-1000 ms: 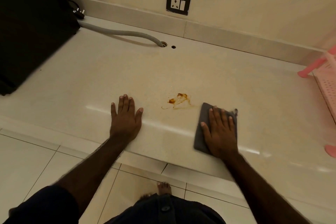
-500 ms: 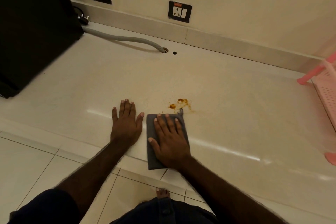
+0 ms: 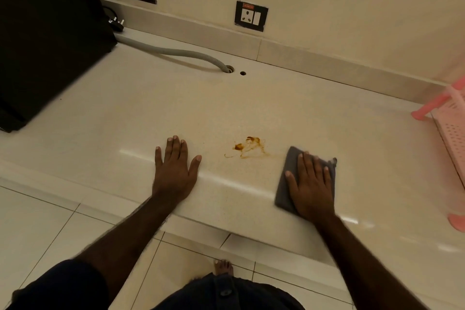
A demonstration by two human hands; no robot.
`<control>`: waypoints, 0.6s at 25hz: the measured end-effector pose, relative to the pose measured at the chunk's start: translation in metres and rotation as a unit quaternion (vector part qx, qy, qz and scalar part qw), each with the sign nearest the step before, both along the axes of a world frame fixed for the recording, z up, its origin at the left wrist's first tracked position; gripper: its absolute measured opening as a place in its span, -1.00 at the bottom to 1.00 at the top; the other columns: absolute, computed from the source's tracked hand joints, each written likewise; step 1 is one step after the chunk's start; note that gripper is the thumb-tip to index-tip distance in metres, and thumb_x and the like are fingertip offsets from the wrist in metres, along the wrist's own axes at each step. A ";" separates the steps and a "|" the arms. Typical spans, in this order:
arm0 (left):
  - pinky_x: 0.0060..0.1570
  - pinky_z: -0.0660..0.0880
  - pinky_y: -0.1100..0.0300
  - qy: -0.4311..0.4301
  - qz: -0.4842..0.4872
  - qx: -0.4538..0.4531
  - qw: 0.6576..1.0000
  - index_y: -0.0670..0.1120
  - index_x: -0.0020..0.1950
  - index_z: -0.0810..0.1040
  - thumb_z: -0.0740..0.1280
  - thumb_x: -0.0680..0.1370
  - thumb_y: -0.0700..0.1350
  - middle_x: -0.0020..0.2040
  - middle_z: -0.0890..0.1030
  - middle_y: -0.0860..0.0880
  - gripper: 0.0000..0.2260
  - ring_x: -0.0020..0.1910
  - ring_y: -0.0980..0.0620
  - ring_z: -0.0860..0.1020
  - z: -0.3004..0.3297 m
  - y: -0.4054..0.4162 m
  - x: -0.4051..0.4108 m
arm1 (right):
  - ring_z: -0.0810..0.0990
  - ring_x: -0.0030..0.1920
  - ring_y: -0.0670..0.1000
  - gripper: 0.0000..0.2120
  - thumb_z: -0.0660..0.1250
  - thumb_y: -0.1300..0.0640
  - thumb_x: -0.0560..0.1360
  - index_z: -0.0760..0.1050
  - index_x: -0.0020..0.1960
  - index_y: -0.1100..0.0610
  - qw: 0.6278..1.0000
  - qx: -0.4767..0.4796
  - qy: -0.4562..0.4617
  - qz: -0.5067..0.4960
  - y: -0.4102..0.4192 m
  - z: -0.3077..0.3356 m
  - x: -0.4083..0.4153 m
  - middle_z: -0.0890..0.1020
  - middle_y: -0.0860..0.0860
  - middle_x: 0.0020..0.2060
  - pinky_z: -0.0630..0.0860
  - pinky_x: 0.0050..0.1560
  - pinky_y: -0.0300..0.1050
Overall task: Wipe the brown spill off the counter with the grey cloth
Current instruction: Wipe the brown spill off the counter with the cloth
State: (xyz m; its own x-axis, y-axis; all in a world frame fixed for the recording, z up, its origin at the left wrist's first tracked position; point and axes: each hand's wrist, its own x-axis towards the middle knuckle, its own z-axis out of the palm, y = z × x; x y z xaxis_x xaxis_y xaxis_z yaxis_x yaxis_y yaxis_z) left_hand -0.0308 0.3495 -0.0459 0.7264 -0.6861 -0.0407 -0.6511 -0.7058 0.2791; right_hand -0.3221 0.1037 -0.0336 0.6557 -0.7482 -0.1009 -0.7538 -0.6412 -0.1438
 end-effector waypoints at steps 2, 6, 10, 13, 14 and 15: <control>0.64 -0.23 -0.17 0.005 -0.002 -0.001 1.000 -0.12 0.70 -0.09 -0.22 0.64 0.34 0.72 -0.12 -0.11 -0.24 0.68 -0.02 -0.22 0.000 0.000 0.000 | -0.09 0.76 0.15 -0.23 -0.20 -0.33 0.71 -0.07 0.77 0.11 0.999 0.002 0.005 -0.037 -0.017 0.006 0.036 -0.02 0.08 0.77 -0.12 0.73 0.28; 0.64 -0.24 -0.16 0.010 0.002 -0.004 1.000 -0.11 0.70 -0.10 -0.22 0.64 0.35 0.72 -0.14 -0.10 -0.24 0.68 -0.01 -0.24 0.000 0.000 -0.001 | -0.13 0.75 0.18 -0.23 -0.16 -0.33 0.72 -0.10 0.77 0.12 0.999 0.017 0.015 -0.041 -0.007 0.011 0.069 -0.06 0.10 0.77 -0.14 0.72 0.30; 0.64 -0.24 -0.16 0.006 0.007 -0.017 1.000 -0.12 0.70 -0.08 -0.20 0.63 0.37 0.72 -0.11 -0.10 -0.22 0.69 -0.01 -0.21 -0.001 -0.002 0.000 | -0.25 0.75 0.12 -0.18 -0.29 -0.41 0.67 -0.21 0.76 0.06 0.999 0.032 -0.012 0.007 0.077 -0.001 0.047 -0.17 0.06 0.76 -0.20 0.72 0.28; 0.64 -0.25 -0.15 0.006 0.009 -0.011 1.000 -0.13 0.70 -0.09 -0.20 0.62 0.37 0.72 -0.11 -0.10 -0.21 0.69 -0.03 -0.20 -0.003 -0.003 0.000 | -0.35 0.73 0.10 -0.17 -0.34 -0.45 0.64 -0.27 0.75 0.01 0.996 0.042 -0.031 0.073 0.133 -0.010 0.070 -0.26 0.02 0.75 -0.25 0.71 0.26; 0.64 -0.26 -0.15 0.005 0.010 -0.005 1.000 -0.13 0.69 -0.11 -0.21 0.62 0.37 0.72 -0.12 -0.10 -0.21 0.69 -0.03 -0.21 -0.003 -0.003 0.000 | -0.38 0.72 0.09 -0.17 -0.35 -0.44 0.63 -0.29 0.75 0.01 0.994 0.039 -0.032 0.098 0.142 -0.011 0.083 -0.28 0.01 0.74 -0.26 0.71 0.26; 0.64 -0.26 -0.15 0.005 0.011 0.001 1.000 -0.13 0.69 -0.12 -0.21 0.61 0.37 0.72 -0.13 -0.10 -0.20 0.69 -0.03 -0.21 -0.002 -0.003 0.000 | -0.39 0.72 0.08 -0.18 -0.33 -0.44 0.64 -0.30 0.75 0.02 0.992 0.039 -0.028 0.120 0.145 -0.010 0.095 -0.29 0.01 0.74 -0.27 0.71 0.26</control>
